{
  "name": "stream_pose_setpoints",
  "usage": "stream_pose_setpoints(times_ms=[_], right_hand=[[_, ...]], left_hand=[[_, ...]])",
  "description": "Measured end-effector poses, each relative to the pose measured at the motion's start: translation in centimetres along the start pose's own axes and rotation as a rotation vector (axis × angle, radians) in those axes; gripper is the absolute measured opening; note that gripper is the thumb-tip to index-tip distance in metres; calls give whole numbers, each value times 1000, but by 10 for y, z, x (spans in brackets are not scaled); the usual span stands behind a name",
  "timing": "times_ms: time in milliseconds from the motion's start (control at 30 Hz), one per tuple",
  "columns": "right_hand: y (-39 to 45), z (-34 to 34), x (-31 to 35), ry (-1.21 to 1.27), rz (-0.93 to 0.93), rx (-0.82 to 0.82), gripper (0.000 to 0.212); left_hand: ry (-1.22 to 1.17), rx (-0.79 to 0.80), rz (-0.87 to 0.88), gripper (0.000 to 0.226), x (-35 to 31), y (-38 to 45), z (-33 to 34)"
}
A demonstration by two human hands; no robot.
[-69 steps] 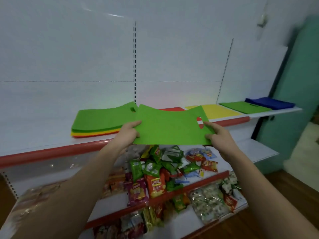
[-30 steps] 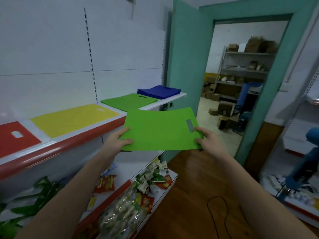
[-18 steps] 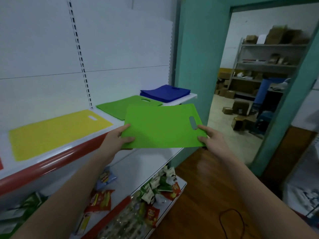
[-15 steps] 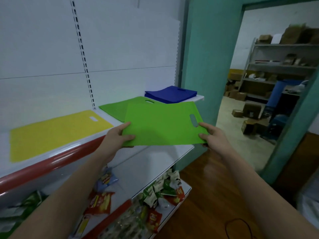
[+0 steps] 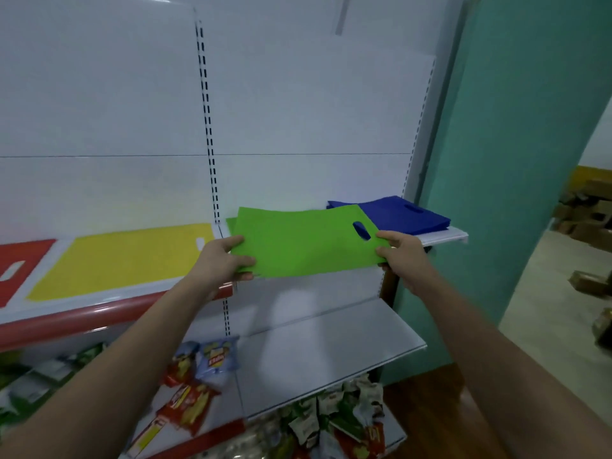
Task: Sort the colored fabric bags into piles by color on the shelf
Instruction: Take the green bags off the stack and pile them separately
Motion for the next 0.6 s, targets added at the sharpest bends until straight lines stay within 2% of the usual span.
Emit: stream_pose_setpoints(times_ms=[133, 333, 467, 600], right_hand=[[52, 6, 3, -124, -48, 40, 41], [127, 26, 9, -438, -84, 125, 44], [174, 41, 1, -593, -45, 231, 48], [201, 55, -10, -880, 6, 337, 38]], left_hand=[[57, -82, -32, 68, -6, 17, -9], [160, -194, -126, 69, -3, 54, -24], [369, -251, -168, 72, 2, 82, -34], [676, -274, -241, 65, -1, 107, -35]])
Point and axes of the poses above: each hand's wrist, its own y-axis towards the middle knuckle, its own z-axis out of the palm, x = y × z, the point moved 9 cm from there along y, towards the middle knuckle, and after that the axes turned 15 degrees about x, right-handed, at the moved point
